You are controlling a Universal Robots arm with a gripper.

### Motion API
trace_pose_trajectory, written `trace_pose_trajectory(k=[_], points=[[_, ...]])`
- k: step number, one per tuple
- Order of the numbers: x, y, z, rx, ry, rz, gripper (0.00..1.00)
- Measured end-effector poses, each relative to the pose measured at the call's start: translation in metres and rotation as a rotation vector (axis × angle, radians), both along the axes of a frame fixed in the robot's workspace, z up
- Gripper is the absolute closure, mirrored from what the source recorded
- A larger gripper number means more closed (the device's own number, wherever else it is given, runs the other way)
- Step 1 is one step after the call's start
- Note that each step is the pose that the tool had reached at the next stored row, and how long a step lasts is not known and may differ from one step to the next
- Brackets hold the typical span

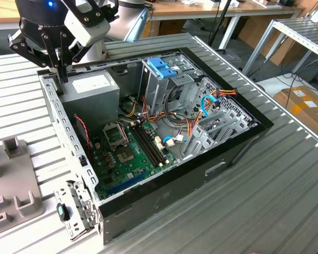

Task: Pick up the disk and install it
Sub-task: 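Reach for the disk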

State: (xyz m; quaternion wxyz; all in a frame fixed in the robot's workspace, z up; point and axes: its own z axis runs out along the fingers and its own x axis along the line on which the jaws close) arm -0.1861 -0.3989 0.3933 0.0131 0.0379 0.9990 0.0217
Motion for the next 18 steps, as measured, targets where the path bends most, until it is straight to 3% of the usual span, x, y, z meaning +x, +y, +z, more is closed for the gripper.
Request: trace_pose_trajectory(k=[18], points=[[-0.0086,0.0,0.0,0.0,0.0,0.0,0.89]])
